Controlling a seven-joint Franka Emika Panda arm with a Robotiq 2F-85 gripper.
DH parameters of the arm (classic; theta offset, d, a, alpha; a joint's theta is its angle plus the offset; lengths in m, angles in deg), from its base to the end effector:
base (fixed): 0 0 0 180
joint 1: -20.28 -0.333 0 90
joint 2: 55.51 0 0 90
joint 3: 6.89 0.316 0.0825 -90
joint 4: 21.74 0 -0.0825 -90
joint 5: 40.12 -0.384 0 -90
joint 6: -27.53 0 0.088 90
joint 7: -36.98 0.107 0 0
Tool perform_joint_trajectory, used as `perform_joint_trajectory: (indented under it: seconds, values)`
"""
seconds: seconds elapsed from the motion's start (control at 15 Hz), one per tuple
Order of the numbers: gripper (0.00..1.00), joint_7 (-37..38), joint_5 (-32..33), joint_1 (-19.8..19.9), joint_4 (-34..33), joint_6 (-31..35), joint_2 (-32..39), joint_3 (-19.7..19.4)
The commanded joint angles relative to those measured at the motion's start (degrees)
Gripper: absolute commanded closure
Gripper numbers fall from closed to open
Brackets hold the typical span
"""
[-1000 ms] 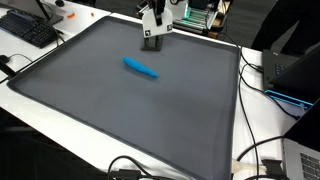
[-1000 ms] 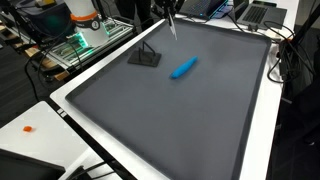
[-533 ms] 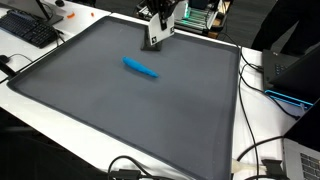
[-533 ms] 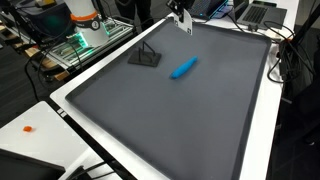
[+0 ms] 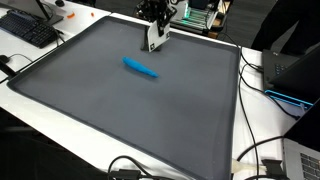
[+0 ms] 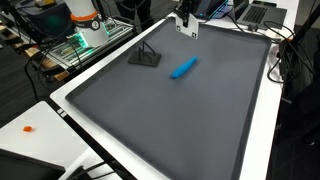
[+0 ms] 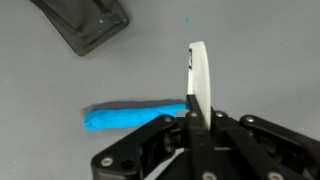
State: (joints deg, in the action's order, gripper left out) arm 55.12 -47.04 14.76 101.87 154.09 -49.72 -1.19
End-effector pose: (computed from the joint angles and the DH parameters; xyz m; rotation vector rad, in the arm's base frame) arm 0.5347 0.1097 0.3483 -3.0357 0.2976 0.1136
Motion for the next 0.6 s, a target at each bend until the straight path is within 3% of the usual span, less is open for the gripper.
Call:
perform_joint_trajectory:
  seconds: [0.0, 0.53]
  values:
    - [0.96, 0.0, 0.0, -0.3, -0.1, -0.2, -0.1, -0.3]
    - [0.99, -11.6, 5.7, -1.8, -3.7, 0.3, 5.6, 0.6]
